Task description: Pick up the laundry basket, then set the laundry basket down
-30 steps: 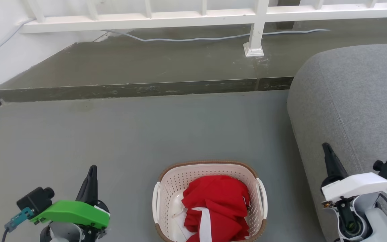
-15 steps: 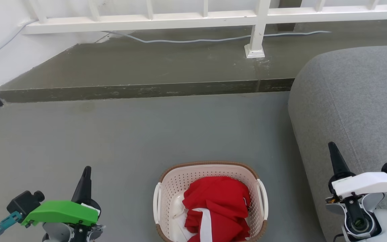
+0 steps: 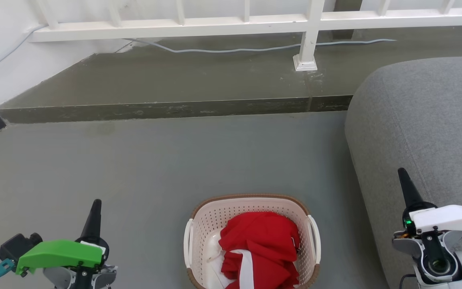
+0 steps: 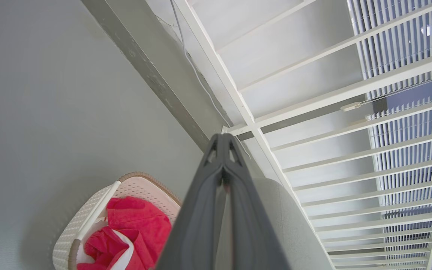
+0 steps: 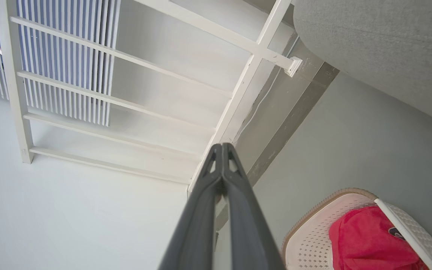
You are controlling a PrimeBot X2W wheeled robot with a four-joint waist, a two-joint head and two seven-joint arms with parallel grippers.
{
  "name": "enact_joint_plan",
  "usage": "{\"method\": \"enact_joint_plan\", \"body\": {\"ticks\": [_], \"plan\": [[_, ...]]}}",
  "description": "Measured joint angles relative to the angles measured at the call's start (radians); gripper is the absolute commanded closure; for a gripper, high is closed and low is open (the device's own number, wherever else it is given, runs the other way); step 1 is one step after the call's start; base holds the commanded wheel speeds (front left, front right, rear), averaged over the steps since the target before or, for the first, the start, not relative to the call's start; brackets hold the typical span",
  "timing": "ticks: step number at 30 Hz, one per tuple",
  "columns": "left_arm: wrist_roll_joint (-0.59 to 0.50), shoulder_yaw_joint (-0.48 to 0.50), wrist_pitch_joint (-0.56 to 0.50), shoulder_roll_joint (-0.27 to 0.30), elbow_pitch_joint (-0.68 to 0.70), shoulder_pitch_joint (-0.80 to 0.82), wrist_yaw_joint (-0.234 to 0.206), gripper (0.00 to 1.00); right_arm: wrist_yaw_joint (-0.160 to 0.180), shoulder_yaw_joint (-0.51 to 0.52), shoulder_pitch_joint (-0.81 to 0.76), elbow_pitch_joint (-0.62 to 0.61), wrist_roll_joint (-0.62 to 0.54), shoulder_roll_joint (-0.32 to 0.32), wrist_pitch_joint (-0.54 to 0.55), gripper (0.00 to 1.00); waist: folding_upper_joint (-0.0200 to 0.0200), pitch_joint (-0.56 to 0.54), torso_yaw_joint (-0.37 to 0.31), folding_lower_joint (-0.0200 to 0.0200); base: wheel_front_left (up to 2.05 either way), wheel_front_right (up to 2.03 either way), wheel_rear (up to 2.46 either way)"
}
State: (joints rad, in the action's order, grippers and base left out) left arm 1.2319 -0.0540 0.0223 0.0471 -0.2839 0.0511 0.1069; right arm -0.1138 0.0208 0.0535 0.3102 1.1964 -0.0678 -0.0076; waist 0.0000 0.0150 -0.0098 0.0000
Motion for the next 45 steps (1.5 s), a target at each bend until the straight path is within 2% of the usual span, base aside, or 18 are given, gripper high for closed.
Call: {"method": "enact_joint_plan", "body": {"ticks": [32,45], "plan": [[0.389,0.095,-0.102,0.002,0.003,0.003,0.014,1.00,-0.001,0.109,0.002,-0.024,0.401,0.028,0.110,1.00,0.0000,-0.012,0.010,0.0000,0.00,0.00,0.00],[0.394,0.100,-0.102,0.003,0.004,0.005,0.016,1.00,-0.005,0.110,0.004,-0.025,0.405,0.029,0.111,1.00,0.0000,-0.012,0.010,0.0000,0.00,0.00,0.00]]}}
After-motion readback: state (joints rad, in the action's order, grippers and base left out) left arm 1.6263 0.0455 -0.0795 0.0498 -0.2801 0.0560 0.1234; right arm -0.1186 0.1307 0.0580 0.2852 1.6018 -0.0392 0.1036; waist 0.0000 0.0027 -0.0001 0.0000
